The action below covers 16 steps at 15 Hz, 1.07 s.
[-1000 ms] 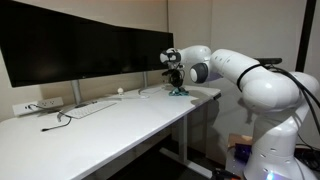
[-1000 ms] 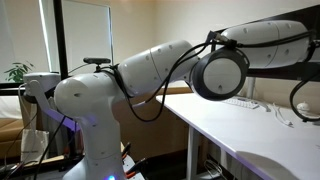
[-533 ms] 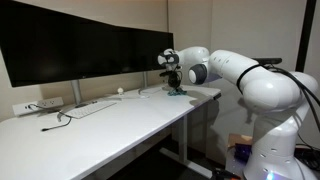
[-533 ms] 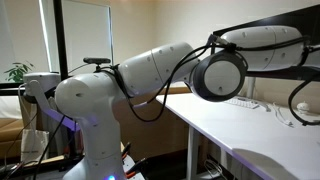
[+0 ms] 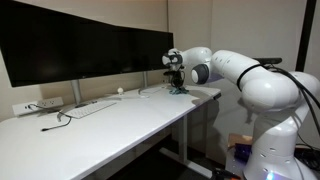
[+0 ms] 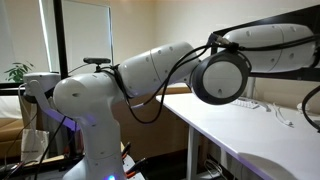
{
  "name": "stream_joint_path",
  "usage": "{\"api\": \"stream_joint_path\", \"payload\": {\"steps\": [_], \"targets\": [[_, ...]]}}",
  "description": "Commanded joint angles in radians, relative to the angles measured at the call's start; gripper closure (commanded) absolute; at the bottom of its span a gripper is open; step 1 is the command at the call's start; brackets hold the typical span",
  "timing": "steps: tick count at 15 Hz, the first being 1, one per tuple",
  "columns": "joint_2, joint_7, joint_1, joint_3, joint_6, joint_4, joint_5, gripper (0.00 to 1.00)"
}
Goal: Use the blue towel to wipe the desk
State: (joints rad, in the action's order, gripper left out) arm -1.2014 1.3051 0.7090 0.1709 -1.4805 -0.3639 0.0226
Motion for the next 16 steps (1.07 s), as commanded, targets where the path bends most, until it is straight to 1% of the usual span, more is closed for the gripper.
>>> {"api": "stream_joint_path", "payload": {"steps": [1,3,6,10,16], "targets": [[0.001,0.052,0.052,0.001,-0.027,-0.031,0.007,0.93],[-0.004,0.089,0.066,-0.002,-0.042,-0.027,0.01,0.93],[-0.012,0.151,0.061,-0.002,-0.083,-0.017,0.006,0.93],[-0.019,0.225,0.06,0.008,-0.138,-0.016,-0.004,0.93],[-0.021,0.332,0.072,0.028,-0.186,-0.022,-0.013,0.93]]}}
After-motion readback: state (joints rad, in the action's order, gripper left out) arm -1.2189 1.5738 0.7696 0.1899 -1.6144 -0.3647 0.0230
